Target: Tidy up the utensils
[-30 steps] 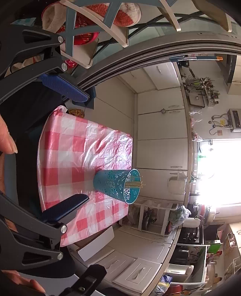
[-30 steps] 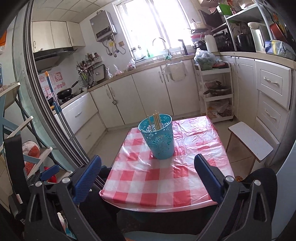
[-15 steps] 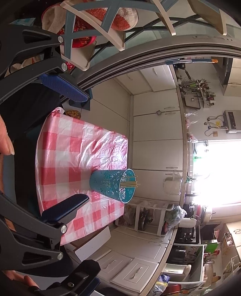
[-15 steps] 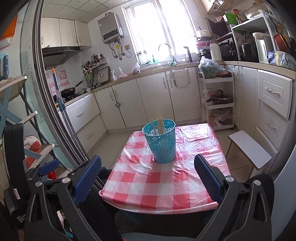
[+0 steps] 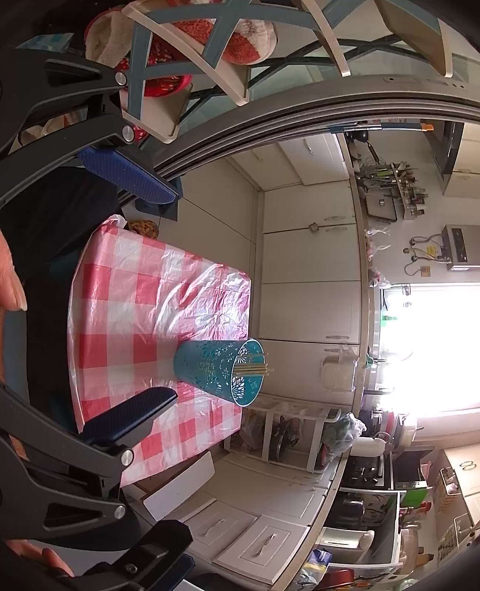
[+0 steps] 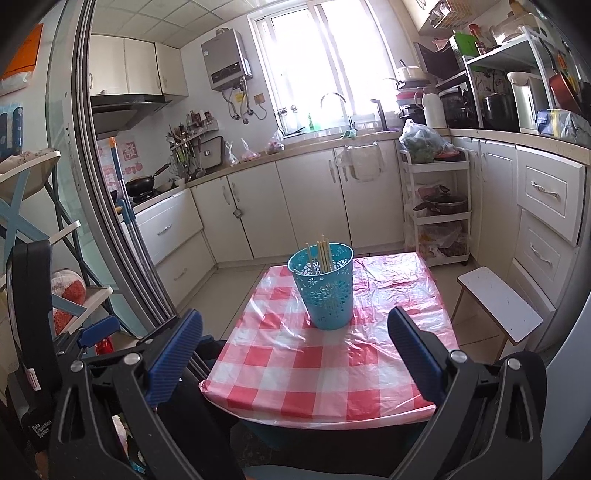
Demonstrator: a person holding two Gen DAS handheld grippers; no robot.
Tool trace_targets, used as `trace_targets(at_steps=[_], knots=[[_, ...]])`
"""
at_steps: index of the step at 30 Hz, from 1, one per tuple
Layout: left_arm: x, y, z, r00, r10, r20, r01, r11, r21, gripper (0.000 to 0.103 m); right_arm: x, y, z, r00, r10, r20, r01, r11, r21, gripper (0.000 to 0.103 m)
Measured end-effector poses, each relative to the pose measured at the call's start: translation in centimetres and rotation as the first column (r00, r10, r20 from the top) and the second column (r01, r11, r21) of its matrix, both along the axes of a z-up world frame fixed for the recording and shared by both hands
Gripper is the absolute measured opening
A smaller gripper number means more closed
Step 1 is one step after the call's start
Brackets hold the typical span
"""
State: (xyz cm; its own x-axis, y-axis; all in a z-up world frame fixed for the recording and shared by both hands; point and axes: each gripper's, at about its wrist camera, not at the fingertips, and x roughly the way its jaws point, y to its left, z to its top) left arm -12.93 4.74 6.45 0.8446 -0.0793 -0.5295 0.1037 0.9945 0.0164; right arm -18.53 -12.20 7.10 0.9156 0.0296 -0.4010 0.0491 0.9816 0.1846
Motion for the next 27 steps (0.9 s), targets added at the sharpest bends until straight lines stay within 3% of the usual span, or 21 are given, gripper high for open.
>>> trace_targets(at_steps=[23,27], knots=[[0.12,0.35,0.0,1.0,0.011,-0.002,-0.011,1.0,-0.015,0.096,0.0,0.08,-0.2,1.0,0.002,-0.001,-0.002,1.0,0.0,0.096],[-0.54,0.66,-0.06,0.998,0.008,0.057,-0.006,1.0,-0.025,0.096,-0.03,0.09,-0.3,1.0,0.001,0.0,-0.001,1.0,-0.001,0.096]])
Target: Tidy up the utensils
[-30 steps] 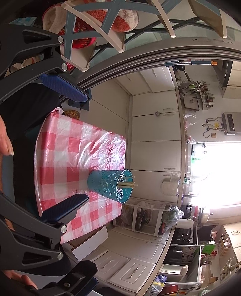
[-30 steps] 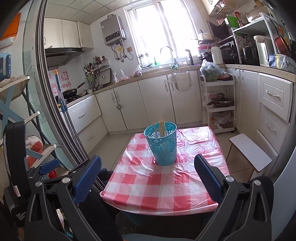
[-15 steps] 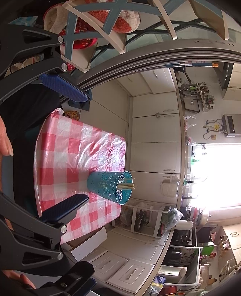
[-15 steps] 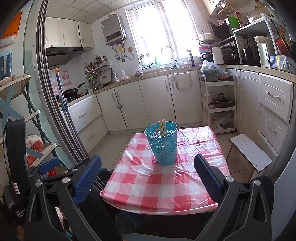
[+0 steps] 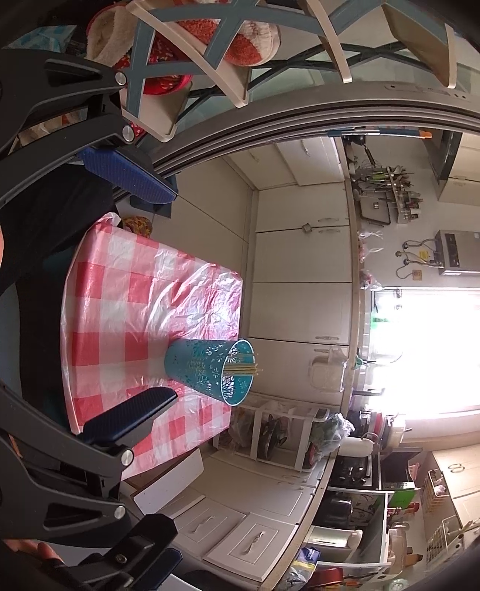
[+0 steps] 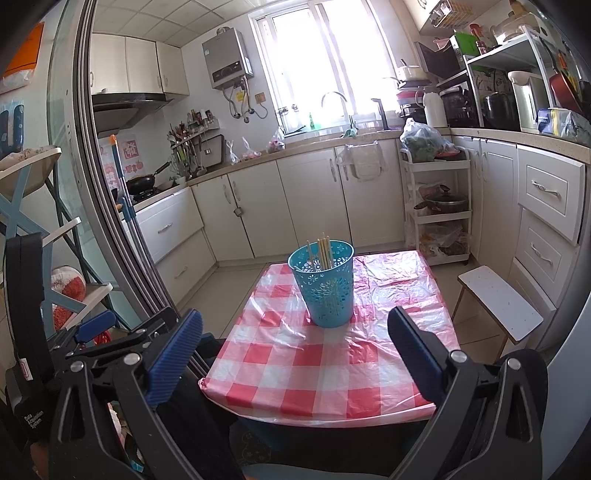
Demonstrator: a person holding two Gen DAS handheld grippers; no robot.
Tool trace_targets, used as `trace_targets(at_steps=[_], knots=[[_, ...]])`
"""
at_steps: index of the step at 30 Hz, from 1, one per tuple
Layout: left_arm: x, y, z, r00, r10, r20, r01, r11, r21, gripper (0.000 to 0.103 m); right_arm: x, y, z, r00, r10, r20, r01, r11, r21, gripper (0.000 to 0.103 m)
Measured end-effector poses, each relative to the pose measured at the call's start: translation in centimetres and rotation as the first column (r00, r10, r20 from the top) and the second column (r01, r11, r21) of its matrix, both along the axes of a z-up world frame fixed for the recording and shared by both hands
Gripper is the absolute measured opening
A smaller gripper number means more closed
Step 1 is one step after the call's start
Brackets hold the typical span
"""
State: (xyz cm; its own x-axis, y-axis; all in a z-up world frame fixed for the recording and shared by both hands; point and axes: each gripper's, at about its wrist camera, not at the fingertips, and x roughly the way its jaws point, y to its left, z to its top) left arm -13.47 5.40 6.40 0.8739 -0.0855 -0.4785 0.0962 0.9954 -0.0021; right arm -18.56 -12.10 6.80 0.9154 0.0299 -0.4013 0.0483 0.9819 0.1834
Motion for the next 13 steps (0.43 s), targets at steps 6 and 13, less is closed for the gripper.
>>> trace_targets(at_steps=[6,13], knots=[[1.0,0.2,-0.4,0.999,0.004,-0.036,-0.004,1.0,0.003,0.096,0.1,-0.4,-0.2,1.0,-0.019,0.012,0.019,1.0,-0.025,0.096],[4.0,0.0,-2.7,0.988,-0.023,-0.156,0.021,1.0,-0.013,0.096,4.5,-2.7,-3.8,0.99,-0.058,-0.13,0.055,0.998,-0.03,0.096]])
